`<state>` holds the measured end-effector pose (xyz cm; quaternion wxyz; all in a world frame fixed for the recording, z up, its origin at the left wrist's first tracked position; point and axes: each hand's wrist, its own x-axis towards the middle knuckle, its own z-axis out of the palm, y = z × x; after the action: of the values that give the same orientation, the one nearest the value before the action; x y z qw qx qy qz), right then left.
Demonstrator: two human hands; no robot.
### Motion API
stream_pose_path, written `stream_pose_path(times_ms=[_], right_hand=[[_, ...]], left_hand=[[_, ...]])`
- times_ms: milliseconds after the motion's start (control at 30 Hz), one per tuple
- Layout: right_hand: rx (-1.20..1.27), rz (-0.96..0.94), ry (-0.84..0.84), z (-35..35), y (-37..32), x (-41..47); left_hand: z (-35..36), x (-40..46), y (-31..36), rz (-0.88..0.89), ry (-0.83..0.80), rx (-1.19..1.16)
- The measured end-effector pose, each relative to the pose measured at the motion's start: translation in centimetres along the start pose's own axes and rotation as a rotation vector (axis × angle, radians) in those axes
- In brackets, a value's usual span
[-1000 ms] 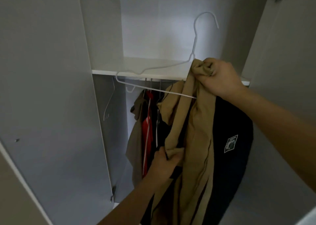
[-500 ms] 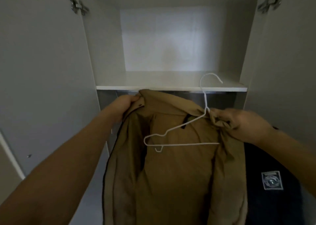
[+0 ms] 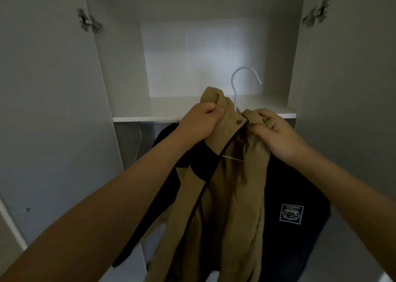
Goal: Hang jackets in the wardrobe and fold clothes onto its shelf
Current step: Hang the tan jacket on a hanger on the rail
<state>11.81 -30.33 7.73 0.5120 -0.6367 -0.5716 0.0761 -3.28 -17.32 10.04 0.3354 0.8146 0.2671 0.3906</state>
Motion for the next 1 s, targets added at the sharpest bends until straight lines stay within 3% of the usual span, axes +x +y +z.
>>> stream_pose_path(times_ms=[200,433,533,600,733,900,1000], right_hand=[[-0.024,0.032,-0.04,0.7,-1.4,-0.8],[-0.124,0.084,0.181,1.5,-1.2,1.2],[-0.051,0.164,0.227,1.3,-1.1,2.0],[-0.024,0.193,0.24,1.3,-0.9,2.2],[0.015,0.205,0.249,1.3,-1.1,1.9],[0.065,0.195,0.278,1.2,-1.2,0.8],[0.091,0.193,0.297,0.6,-1.0,0.2]], left_hand=[[-0.3,0.5,1.4,0.138,0.114,-0.083],[0.5,-1.3,0.4,0.133,0.111,-0.271],[4.1,-6.5,-2.7,0.349,0.272,-0.093],[8.3,-11.8,-6.1,0.401,0.223,0.169],[14.6,-17.5,-11.6,0.285,0.143,0.534],[16.2,-17.1,-13.2,0.141,0.174,0.682],[15.9,-16.6,-15.2,-0.083,0.099,0.735]])
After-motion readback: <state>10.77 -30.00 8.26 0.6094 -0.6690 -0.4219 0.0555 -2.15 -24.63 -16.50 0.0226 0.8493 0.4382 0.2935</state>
